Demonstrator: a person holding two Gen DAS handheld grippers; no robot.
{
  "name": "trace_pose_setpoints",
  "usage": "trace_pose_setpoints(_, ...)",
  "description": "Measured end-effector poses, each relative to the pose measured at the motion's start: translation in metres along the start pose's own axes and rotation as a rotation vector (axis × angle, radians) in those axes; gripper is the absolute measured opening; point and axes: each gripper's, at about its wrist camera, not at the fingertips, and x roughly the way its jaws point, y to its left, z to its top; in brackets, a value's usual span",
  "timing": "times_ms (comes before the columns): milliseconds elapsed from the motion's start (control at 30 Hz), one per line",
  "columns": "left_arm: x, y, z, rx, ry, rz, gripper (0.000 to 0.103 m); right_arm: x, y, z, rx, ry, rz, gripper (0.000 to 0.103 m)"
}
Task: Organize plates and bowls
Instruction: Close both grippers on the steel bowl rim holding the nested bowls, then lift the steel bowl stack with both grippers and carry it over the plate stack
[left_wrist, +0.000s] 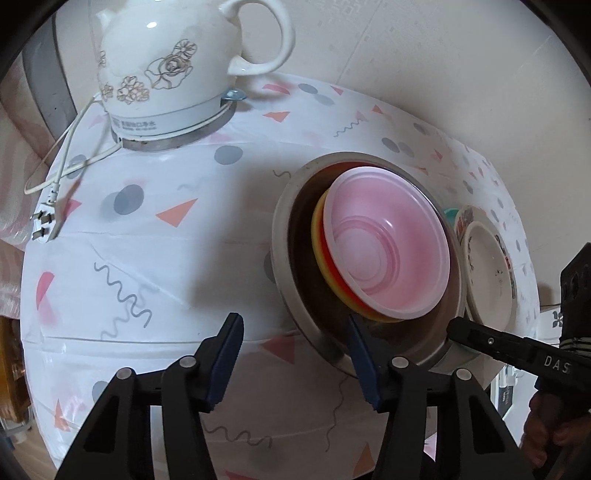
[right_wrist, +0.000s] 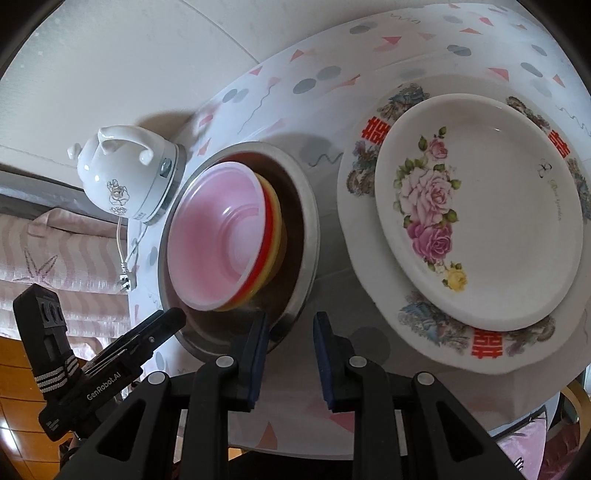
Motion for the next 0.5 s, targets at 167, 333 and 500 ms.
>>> trace_pose_setpoints(167,0.008,0.000,0.003,0.001,0.020,0.014,0.049,0.008,0.003,0.002,0.003,0.002,-0.014,0.025)
trace_pose_setpoints(333,0.012,-0.002,0.007,0.021,0.026,0.019,0.042,0.014,0.007,0.005,-0.012,0.006,-0.055,0.025)
trace_pose_setpoints(500,0.018,-0.009,0.011,0.060,0.034,0.008,0.029,0.026,0.009,0.009,-0.013,0.022,-0.075,0.025)
